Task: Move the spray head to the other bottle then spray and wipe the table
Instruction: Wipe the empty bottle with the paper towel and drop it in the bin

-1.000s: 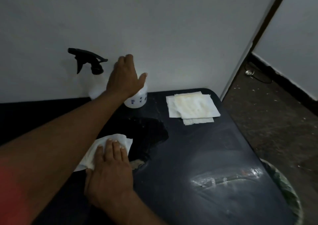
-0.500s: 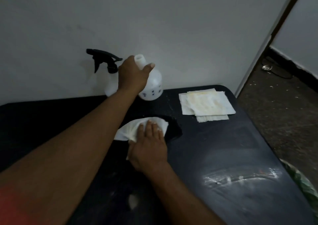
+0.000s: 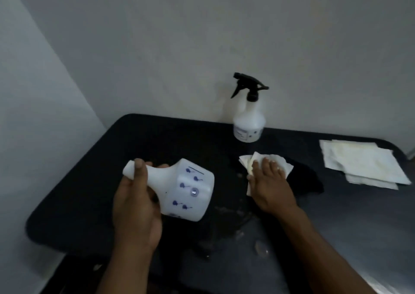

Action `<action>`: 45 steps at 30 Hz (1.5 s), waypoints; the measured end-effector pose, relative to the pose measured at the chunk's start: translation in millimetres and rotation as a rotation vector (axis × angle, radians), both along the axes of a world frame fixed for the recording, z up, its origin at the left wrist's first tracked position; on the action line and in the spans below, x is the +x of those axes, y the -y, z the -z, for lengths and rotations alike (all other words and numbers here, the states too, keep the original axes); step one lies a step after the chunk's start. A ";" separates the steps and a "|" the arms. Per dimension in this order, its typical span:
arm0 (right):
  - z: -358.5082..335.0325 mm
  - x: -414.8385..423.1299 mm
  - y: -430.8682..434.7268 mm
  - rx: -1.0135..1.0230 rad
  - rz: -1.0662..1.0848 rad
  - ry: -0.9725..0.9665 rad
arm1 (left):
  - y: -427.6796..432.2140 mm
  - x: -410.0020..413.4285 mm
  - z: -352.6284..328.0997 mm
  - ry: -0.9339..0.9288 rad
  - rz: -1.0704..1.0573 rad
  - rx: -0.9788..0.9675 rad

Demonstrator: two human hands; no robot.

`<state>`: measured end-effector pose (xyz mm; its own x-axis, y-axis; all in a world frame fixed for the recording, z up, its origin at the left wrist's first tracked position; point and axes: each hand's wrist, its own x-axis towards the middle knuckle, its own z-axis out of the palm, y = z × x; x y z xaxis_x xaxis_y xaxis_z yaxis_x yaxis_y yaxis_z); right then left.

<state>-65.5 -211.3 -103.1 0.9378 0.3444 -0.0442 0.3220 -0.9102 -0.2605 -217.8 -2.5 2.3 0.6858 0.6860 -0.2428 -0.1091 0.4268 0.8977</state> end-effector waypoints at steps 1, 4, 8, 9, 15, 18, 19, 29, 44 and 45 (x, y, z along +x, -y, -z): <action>-0.8 -3.2 -7.4 -0.007 -0.024 -0.014 | -4.8 -4.3 0.3 -0.016 -0.010 0.013; -3.0 -5.3 -35.7 -0.023 -0.085 -0.041 | -18.7 -18.4 5.6 -0.054 -0.020 0.041; 0.2 4.7 -83.8 -0.032 -0.205 -0.013 | -28.3 -26.5 4.6 -0.111 -0.085 0.255; 0.7 9.9 -96.1 -0.035 -0.222 -0.009 | -30.6 -27.0 4.5 -0.123 -0.086 0.313; 0.9 62.6 -157.4 -0.099 -0.223 -0.042 | -45.0 -24.6 4.6 -0.064 -0.019 0.448; -2.5 78.7 -168.0 -0.106 -0.226 -0.015 | -40.9 -24.7 -6.8 0.000 0.019 0.423; 7.8 77.0 -196.7 -0.128 -0.303 -0.049 | -59.6 -27.8 3.8 0.012 0.002 0.388; -3.9 -54.8 -244.1 0.391 -0.662 -0.385 | -92.2 -37.3 -9.0 0.168 -0.090 0.326; -85.7 -124.7 -13.3 1.403 0.293 -0.851 | -24.6 -31.1 -21.5 0.194 0.309 0.403; -93.2 -123.8 -6.0 1.472 0.312 -0.896 | -11.9 -28.0 -19.7 0.176 0.377 0.418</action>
